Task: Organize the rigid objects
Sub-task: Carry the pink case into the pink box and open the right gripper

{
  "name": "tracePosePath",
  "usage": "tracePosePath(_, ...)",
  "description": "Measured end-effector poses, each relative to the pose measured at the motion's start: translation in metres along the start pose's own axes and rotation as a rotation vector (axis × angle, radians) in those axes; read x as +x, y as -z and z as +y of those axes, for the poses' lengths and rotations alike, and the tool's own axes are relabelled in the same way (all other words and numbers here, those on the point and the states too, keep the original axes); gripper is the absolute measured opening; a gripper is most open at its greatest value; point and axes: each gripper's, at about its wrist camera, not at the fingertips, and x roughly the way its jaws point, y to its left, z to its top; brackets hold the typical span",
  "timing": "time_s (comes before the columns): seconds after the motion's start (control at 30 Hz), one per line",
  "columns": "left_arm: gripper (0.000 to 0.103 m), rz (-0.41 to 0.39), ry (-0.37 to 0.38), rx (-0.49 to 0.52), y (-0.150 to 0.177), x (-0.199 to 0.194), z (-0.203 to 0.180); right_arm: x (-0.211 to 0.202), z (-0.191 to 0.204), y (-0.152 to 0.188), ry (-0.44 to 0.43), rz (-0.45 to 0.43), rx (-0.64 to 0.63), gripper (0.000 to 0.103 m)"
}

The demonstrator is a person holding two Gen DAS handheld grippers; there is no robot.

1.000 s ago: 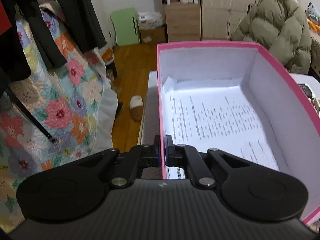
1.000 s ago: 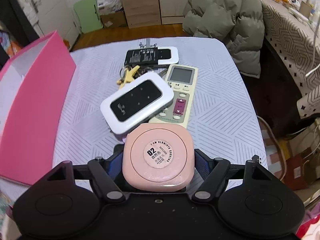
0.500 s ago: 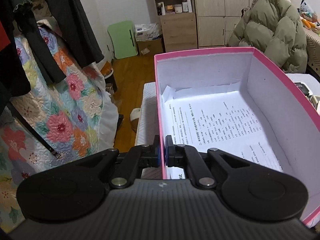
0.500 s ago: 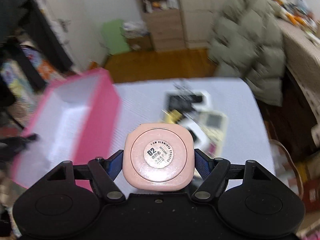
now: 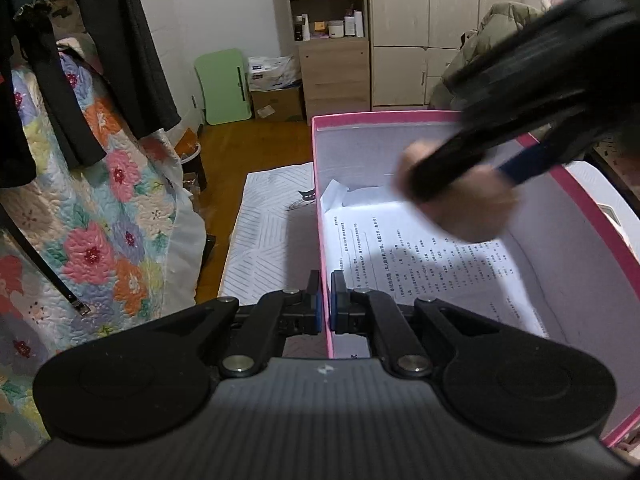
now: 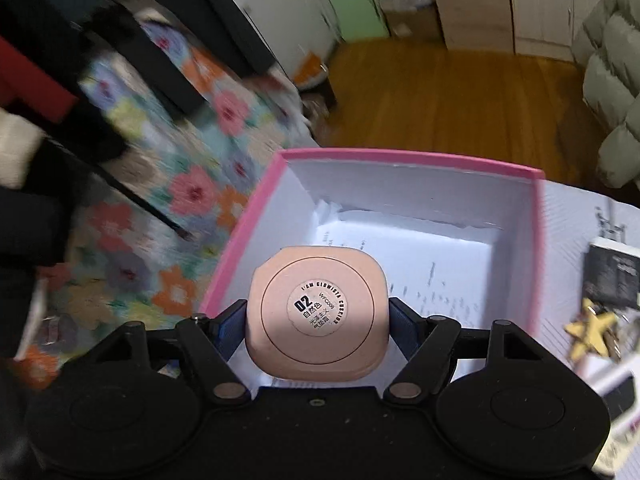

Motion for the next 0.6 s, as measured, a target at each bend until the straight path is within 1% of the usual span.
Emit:
tracePosePath(0.07, 0.003, 0.002, -0.001, -0.007, 0.000, 0.000, -0.001, 0.032, -0.003, -0.009, 0.054, 0.033, 0.015, 0.078)
tracePosePath(0.13, 0.003, 0.001, -0.005, -0.010, 0.001, 0.000, -0.002, 0.052, -0.006, -0.011, 0.072, 0.052, 0.058, 0.078)
tracePosePath(0.23, 0.003, 0.003, -0.008, -0.024, 0.001, -0.002, -0.002, 0.076, -0.010, -0.017, 0.076, 0.055, 0.138, 0.078)
tracePosePath(0.33, 0.003, 0.005, -0.002, -0.040, 0.001, -0.002, 0.000, 0.080, -0.015, -0.018, 0.047, 0.065, 0.184, 0.080)
tracePosePath(0.4, 0.003, 0.005, -0.006, -0.035, 0.001, -0.002, -0.002, 0.066, -0.022, -0.013, 0.018, 0.054, 0.224, 0.080)
tracePosePath(0.47, 0.003, 0.004, -0.013, -0.027, 0.001, -0.002, -0.003, 0.045, -0.025, -0.008, -0.027, 0.036, 0.225, 0.079)
tracePosePath(0.53, 0.003, 0.004, -0.015, -0.027, 0.000, -0.001, -0.004, 0.010, -0.024, -0.002, -0.057, 0.003, 0.213, 0.079)
tracePosePath(0.6, 0.003, 0.005, -0.015, -0.032, 0.000, -0.002, -0.004, -0.034, -0.019, 0.008, -0.086, -0.059, 0.165, 0.079)
